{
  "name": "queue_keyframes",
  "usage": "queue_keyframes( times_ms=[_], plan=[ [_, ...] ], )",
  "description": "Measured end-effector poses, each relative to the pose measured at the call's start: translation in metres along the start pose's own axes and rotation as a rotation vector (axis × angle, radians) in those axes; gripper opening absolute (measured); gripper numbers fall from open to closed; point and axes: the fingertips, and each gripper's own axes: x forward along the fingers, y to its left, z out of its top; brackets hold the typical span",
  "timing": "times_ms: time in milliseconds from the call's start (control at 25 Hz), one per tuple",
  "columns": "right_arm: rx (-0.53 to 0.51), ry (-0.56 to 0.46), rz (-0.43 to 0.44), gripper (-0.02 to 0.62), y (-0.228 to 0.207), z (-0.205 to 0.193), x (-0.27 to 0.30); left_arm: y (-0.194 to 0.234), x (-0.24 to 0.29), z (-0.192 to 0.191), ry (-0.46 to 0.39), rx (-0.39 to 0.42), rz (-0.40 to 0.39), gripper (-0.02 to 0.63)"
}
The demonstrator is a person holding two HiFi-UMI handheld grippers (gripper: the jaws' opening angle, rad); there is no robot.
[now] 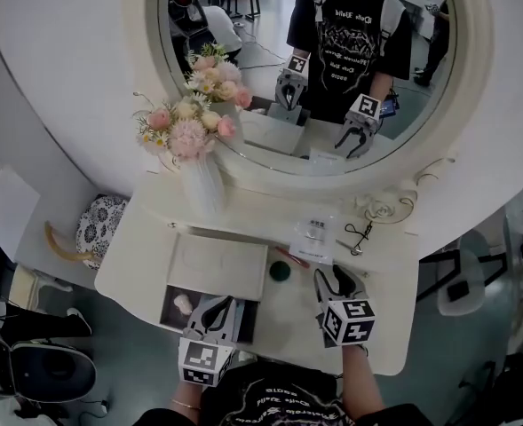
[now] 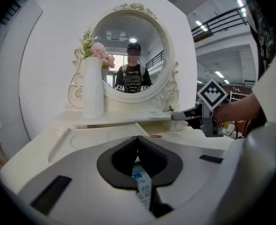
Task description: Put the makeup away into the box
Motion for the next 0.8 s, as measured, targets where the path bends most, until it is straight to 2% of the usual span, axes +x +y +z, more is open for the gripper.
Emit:
queue_keyframes(
  times_ms=[120, 280, 440, 680, 800],
  plan=[
    [0.002, 0.015, -0.002, 0.169, -0.002, -0.002, 0.004, 0.001, 0.002, 0.000, 0.006, -0.007, 0.000, 0.015],
    [0.091, 0.000, 0.019, 0.167, -0.007, 0.001, 0.004, 0.000, 0.006, 0.001, 0.012, -0.013, -0.007, 0.015],
    [0.113, -0.001, 0.042, 0.167, -0.006, 0.003, 0.009, -0.002, 0.013, 0.003, 0.015, -0.016, -0.017, 0.015],
    [0.124, 0.009, 0.058, 0.167, -0.008, 0.005, 0.011, -0.008, 0.020, 0.007, 0.024, 0.033, -0.039, 0.015],
    [0.161, 0.002, 0.051, 0.155, -0.013, 0.007, 0.013, -0.009, 0.020, 0.003, 0.039, 0.058, -0.054, 0.015]
  ],
)
